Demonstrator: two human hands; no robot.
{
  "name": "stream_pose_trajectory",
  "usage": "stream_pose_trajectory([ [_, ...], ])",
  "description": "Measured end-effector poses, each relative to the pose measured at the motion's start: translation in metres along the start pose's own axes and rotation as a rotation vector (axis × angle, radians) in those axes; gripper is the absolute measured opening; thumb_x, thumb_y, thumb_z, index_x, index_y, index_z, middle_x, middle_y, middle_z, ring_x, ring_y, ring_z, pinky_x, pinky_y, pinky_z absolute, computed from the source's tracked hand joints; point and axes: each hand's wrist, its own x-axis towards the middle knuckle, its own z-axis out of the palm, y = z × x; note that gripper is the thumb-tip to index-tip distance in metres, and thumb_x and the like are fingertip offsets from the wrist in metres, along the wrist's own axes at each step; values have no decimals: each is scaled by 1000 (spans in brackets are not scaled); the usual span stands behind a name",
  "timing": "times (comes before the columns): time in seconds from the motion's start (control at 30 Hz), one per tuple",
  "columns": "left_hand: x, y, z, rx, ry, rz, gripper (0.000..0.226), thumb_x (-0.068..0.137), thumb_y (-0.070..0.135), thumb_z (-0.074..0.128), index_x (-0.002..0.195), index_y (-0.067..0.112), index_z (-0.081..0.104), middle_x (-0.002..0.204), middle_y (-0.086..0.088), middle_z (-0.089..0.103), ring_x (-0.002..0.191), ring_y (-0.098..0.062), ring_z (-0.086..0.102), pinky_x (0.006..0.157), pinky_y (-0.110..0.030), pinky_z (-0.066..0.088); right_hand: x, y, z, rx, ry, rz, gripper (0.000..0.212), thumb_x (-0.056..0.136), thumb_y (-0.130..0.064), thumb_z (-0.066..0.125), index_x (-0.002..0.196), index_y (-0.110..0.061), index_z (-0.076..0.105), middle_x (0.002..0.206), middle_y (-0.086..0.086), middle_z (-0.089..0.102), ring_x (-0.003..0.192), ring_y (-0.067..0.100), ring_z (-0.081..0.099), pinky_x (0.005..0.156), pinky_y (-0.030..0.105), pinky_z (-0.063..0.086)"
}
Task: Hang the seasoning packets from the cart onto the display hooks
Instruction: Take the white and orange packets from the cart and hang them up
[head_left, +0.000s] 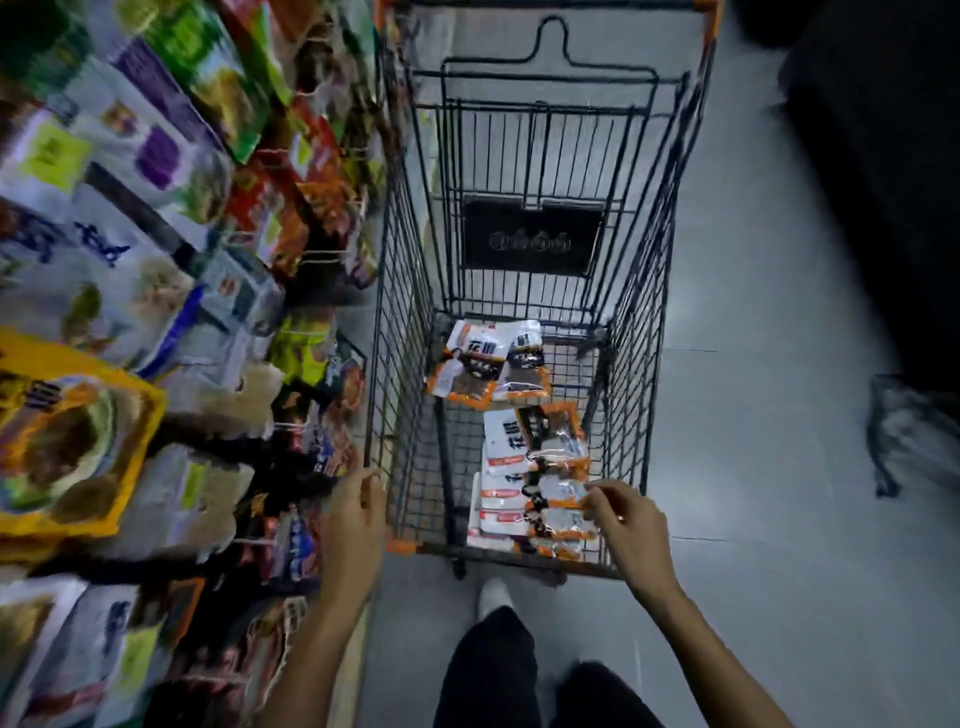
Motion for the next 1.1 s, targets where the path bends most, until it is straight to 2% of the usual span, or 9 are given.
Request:
stream_pose_trajectory([
  [0.1, 56, -5, 4, 124, 45, 49, 23, 98, 11, 48, 113, -1, 60, 107, -18, 62, 96, -29, 58, 78, -30, 39, 44, -2, 25, 28, 2, 28, 17, 98, -16, 53, 95, -10, 68, 82, 1, 69, 73, 9, 64, 67, 18, 49],
  [0.17, 89, -11, 9, 207, 74, 54, 28, 97, 15, 49, 120, 1, 56, 116, -19, 59, 107, -33, 55, 84, -36, 42, 74, 3, 45, 33, -9, 50, 16, 99, -15, 51, 98, -10, 67, 86, 2, 69, 78, 15, 66, 73, 27, 54],
  [0.27, 133, -23, 22, 247, 108, 51, 38, 96, 25, 53, 129, 5, 49, 126, -16, 53, 116, -32, 50, 92, -41, 42, 123, 21, 76, -19, -20, 82, 17, 98, -14, 52, 104, -8, 66, 91, 5, 68, 83, 22, 67, 67, 22, 52],
  [0.37, 167, -35, 40, 221, 42, -13, 48, 95, 31, 53, 135, 7, 43, 130, -14, 52, 118, -31, 50, 96, -42, 41, 171, 47, 107, -185, -90, 93, 21, 97, -13, 52, 116, -7, 61, 108, 10, 67, 88, 18, 64, 79, 30, 55],
  [0.47, 185, -47, 58, 280, -10, 52, 45, 95, 28, 53, 133, 6, 45, 121, -16, 58, 112, -35, 53, 97, -47, 42, 213, 71, 131, -379, -214, 51, 33, 93, -7, 56, 126, -9, 54, 122, 11, 61, 91, 13, 58, 76, 16, 44],
  [0.6, 192, -61, 68, 328, -37, 147, 28, 98, 22, 45, 119, 5, 52, 101, -19, 63, 97, -40, 56, 84, -54, 46, 261, 102, 152, -769, -362, -100, 67, 82, -12, 71, 141, -10, 39, 142, 14, 45, 131, 30, 41, 106, 39, 37],
  [0.77, 187, -64, 69, 284, -26, 165, 28, 99, 23, 43, 124, 14, 52, 108, -13, 63, 99, -38, 56, 84, -46, 47, 293, 124, 161, -968, -511, -170, 92, 79, -33, 75, 149, -7, 21, 154, 15, 28, 143, 28, 24, 117, 42, 21],
  [0.97, 185, -63, 67, 260, -38, 188, 25, 99, 21, 43, 122, 15, 52, 108, -11, 62, 95, -27, 58, 77, -28, 38, 299, 124, 156, -1146, -468, -174, 105, 66, -51, 81, 146, -12, 26, 146, 16, 36, 139, 34, 28, 116, 47, 17],
  [1.1, 184, -61, 64, 284, -34, 210, 23, 99, 21, 43, 118, 13, 54, 93, -12, 61, 79, -27, 55, 64, -26, 33, 295, 117, 146, -1169, -436, -191, 77, 68, -53, 78, 127, -12, 51, 132, 15, 49, 130, 33, 35, 113, 45, 22],
])
